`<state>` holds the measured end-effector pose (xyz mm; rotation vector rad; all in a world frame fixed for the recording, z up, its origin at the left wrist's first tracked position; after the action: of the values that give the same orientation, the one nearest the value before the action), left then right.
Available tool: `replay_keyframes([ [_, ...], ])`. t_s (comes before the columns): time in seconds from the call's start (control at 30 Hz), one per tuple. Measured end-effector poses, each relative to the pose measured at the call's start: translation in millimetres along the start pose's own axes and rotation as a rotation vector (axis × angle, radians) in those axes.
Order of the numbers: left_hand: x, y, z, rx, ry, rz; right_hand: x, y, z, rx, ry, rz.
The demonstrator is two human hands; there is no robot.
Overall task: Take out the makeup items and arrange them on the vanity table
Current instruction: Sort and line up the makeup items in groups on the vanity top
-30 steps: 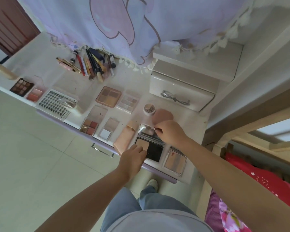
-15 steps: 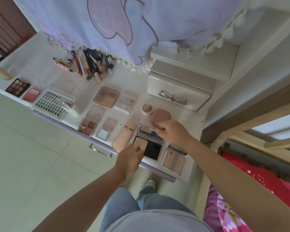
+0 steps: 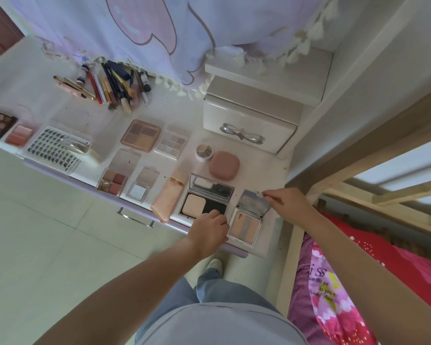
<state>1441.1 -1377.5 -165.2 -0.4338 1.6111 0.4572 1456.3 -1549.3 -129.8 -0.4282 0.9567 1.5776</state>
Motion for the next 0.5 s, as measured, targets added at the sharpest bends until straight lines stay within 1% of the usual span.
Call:
replay_keyframes([
  [0.3, -4, 0, -6, 0.014, -0.029, 0.032, 5, 5, 1, -0.035, 0.020, 0.009],
  [0.43, -17, 5, 3, -0.018, 0.014, 0.002, -1, 2, 4, -0.031, -0.024, 0.049],
  [0.5, -25, 10, 15, -0.061, 0.029, -0.051, -8, -4, 7, -0.025, -0.087, 0.017],
])
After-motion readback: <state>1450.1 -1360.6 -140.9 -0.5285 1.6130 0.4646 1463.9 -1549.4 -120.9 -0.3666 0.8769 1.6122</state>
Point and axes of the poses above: each hand's wrist, its own y-axis away from the middle knuckle, its own x-axis out of the palm, z = x × y, the point moved 5 cm from there along -y, towards the middle knuckle, and after that the axes turned 9 degrees about -y, right-handed, at the moved point
